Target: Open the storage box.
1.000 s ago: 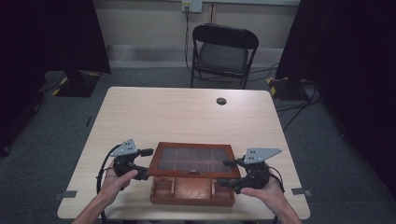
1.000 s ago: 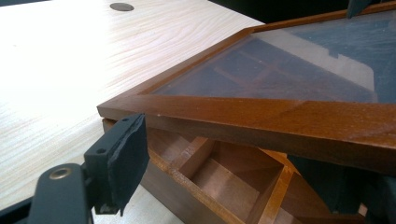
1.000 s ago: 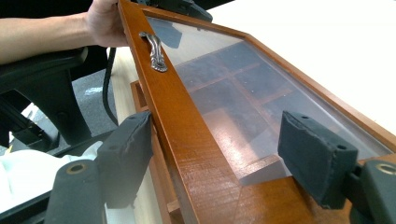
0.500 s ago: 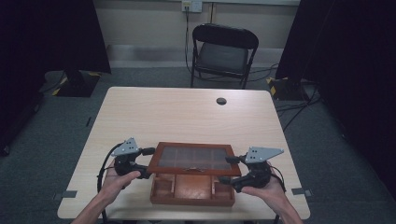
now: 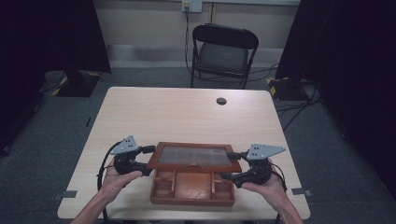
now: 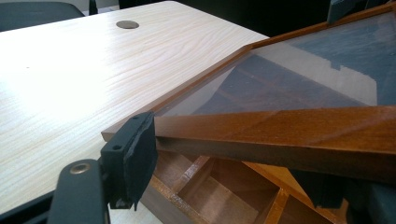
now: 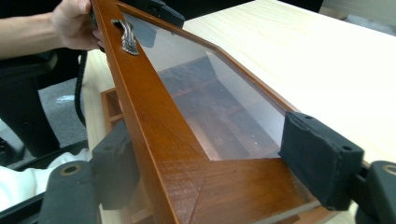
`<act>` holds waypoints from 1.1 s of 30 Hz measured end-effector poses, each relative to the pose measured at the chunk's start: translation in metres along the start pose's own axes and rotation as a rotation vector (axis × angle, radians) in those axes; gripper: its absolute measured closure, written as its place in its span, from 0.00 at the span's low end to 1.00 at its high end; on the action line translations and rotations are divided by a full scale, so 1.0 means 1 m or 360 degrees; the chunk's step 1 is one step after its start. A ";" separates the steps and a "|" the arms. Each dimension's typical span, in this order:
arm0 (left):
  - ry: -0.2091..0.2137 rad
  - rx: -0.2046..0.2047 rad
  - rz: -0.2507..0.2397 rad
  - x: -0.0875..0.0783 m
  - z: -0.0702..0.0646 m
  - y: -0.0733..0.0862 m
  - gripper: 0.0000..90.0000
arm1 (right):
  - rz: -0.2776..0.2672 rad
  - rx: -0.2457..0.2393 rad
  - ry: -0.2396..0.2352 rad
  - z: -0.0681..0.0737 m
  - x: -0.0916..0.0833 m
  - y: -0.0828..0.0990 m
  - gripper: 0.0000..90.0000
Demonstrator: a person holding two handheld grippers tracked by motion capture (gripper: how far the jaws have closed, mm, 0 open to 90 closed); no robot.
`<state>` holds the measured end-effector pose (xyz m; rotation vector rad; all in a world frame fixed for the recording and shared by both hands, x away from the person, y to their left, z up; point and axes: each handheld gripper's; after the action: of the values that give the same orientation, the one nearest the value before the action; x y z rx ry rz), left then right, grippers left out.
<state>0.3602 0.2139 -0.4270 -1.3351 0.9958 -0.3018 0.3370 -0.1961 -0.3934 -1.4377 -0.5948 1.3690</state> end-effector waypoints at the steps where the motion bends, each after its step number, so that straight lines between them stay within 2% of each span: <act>1: -0.0003 0.0011 0.0002 0.000 0.001 -0.001 0.31 | -0.0002 -0.0003 0.0002 0.000 0.000 0.000 0.27; 6: -0.0006 -0.0025 -0.0010 0.001 0.001 -0.002 0.34 | -0.0001 0.0006 0.0017 -0.003 -0.001 0.000 0.26; 12: -0.0009 -0.0010 -0.0009 0.000 0.003 -0.007 0.36 | 0.0005 0.0020 0.0028 -0.006 -0.001 -0.004 0.29; 16: 0.0000 -0.0028 -0.0039 0.001 0.007 -0.012 0.37 | -0.0021 0.0037 0.0031 -0.013 -0.005 -0.009 0.37; 23: -0.0010 -0.0060 -0.0065 0.003 0.014 -0.012 0.43 | -0.0065 0.0064 0.0042 -0.023 -0.005 -0.014 0.39; 25: -0.0016 -0.0057 -0.0054 0.005 0.016 -0.011 0.44 | -0.0092 0.0070 0.0049 -0.025 -0.005 -0.015 0.41; 30: -0.0041 -0.0053 -0.0031 0.012 0.021 -0.012 0.45 | -0.0089 0.0096 0.0047 -0.034 -0.001 -0.014 0.44; 33: -0.0014 -0.0043 0.0006 0.016 0.025 -0.018 0.44 | -0.0104 0.0104 0.0052 -0.037 0.000 -0.014 0.46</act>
<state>0.3941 0.2143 -0.4202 -1.3577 0.9981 -0.2801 0.3758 -0.2037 -0.3869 -1.3742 -0.5658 1.2999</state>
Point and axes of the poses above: each handheld gripper's, and its own axes: x roughly forward along the jaws, y roughly out of its underside, z roughly to its left, and after that the axes turned 8 degrees about -y, right-handed
